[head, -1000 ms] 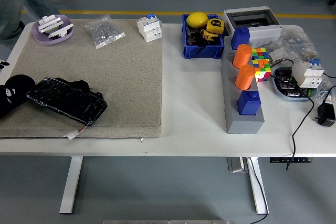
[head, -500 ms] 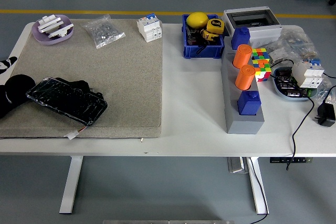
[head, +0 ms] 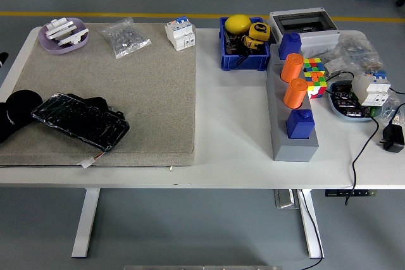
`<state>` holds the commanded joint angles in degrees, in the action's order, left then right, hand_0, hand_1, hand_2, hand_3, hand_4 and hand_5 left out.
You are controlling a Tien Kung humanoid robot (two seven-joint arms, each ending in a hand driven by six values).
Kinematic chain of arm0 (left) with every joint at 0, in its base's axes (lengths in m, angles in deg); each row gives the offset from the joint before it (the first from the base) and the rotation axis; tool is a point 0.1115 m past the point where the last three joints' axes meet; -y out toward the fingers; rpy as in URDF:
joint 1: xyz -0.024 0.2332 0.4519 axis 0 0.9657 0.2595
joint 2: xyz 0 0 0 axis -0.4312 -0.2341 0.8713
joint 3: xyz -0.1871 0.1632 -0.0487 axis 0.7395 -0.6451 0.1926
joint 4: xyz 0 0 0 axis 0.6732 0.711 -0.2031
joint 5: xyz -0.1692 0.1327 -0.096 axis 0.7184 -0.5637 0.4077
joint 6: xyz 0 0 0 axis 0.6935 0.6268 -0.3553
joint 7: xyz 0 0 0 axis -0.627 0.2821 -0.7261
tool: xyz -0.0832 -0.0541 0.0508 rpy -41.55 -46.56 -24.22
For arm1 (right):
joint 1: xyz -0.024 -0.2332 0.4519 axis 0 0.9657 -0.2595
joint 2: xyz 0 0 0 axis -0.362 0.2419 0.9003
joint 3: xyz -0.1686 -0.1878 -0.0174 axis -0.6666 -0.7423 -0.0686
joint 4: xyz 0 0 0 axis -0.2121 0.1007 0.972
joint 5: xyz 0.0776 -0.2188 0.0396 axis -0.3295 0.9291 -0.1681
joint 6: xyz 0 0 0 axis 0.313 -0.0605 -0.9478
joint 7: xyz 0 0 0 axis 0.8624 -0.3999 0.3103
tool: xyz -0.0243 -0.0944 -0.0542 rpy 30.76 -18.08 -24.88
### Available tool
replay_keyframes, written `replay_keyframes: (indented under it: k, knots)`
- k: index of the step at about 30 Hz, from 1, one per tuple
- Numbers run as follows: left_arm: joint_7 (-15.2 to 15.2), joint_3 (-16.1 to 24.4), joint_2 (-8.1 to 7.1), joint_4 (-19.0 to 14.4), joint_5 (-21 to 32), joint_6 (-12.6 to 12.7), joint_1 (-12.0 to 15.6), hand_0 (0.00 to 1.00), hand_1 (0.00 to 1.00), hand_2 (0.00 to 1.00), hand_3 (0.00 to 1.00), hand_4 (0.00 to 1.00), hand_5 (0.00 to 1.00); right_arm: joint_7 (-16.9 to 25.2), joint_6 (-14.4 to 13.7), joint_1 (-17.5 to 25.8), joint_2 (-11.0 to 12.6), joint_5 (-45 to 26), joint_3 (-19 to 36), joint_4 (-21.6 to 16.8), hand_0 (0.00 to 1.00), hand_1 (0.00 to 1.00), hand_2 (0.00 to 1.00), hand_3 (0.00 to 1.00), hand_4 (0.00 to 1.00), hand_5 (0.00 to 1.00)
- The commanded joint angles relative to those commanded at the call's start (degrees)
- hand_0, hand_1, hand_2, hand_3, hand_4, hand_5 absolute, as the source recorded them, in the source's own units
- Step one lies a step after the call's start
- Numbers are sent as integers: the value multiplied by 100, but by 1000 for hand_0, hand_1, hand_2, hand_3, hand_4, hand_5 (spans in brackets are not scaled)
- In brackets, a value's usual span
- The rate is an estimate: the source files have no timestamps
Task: Pick the rag up,wipe the panel,place it on the desk
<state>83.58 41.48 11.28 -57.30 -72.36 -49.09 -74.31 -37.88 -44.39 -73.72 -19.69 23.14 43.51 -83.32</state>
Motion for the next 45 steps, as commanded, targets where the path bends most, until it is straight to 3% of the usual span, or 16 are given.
replay_keyframes:
  k: [4,9,17,35,45]
  knots:
    - [9,40,21,-35,6,-13,45,598,788,796,795,926,231,10,7,-41,-16,-4,-93,-8,811,677,698,646,952,771]
    - [18,194,217,-42,-3,-29,141,609,788,793,787,924,236,25,-3,-130,-49,12,-176,-11,811,677,699,646,951,772]
    - [38,182,243,-61,-38,-60,149,613,790,793,786,922,239,27,-13,-166,-50,9,-170,20,811,677,699,646,952,772]
    - [91,102,84,-42,-44,-90,169,626,791,791,775,918,244,40,-3,-73,-82,-48,-312,51,811,677,699,646,953,773]
    - [104,46,72,-21,-54,-115,176,629,793,792,771,917,246,39,-8,-99,-88,-53,-388,57,813,677,699,646,953,774]
